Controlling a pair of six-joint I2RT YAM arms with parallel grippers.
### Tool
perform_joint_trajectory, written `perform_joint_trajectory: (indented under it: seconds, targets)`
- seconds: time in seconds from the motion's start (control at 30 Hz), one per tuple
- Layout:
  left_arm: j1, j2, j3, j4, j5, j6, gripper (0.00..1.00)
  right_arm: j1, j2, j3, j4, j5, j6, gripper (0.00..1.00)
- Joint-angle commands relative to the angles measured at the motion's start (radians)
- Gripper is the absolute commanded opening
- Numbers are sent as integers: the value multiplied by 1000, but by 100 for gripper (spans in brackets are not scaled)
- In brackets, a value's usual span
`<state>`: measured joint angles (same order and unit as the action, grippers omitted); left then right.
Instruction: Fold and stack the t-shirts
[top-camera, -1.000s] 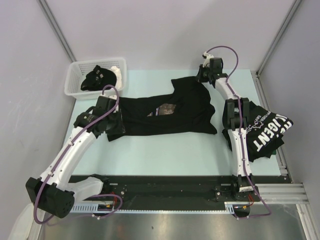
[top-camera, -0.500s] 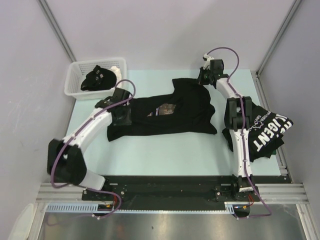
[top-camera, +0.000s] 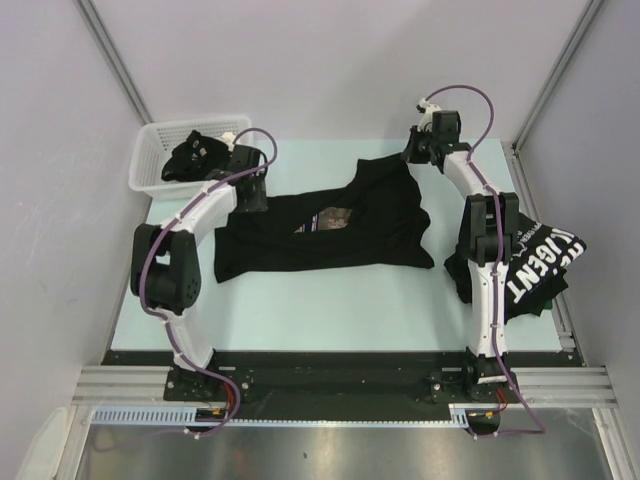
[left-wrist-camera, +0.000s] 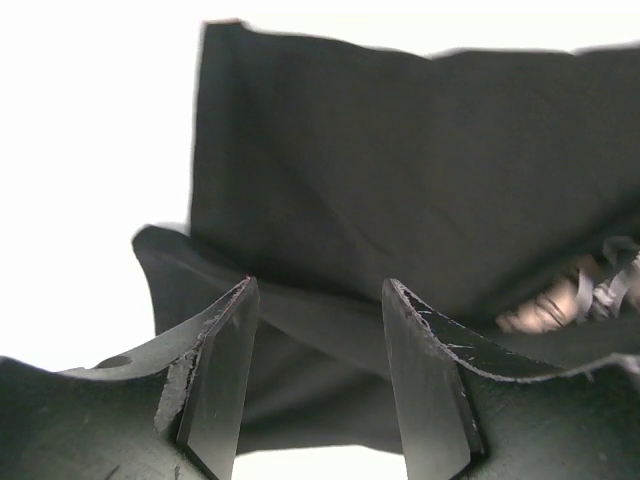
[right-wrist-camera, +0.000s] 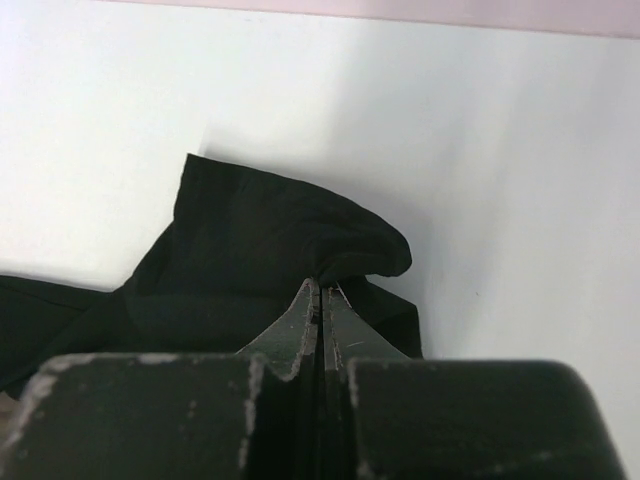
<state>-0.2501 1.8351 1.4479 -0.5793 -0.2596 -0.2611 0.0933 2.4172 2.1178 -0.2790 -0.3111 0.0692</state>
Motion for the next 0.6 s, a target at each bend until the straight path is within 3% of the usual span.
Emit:
perform_joint_trajectory:
  seconds: [0.0, 0.4, 0.57]
  targets:
    - [21, 39, 11, 65, -69, 2, 58, -7, -55, 1, 24, -5, -20, 0]
    - [25, 115, 14, 75, -21, -108, 56, -20, -50, 36, 20, -36, -6, 0]
    - [8, 3, -58, 61, 48, -141, 50, -20, -53, 31, 18, -39, -3, 0]
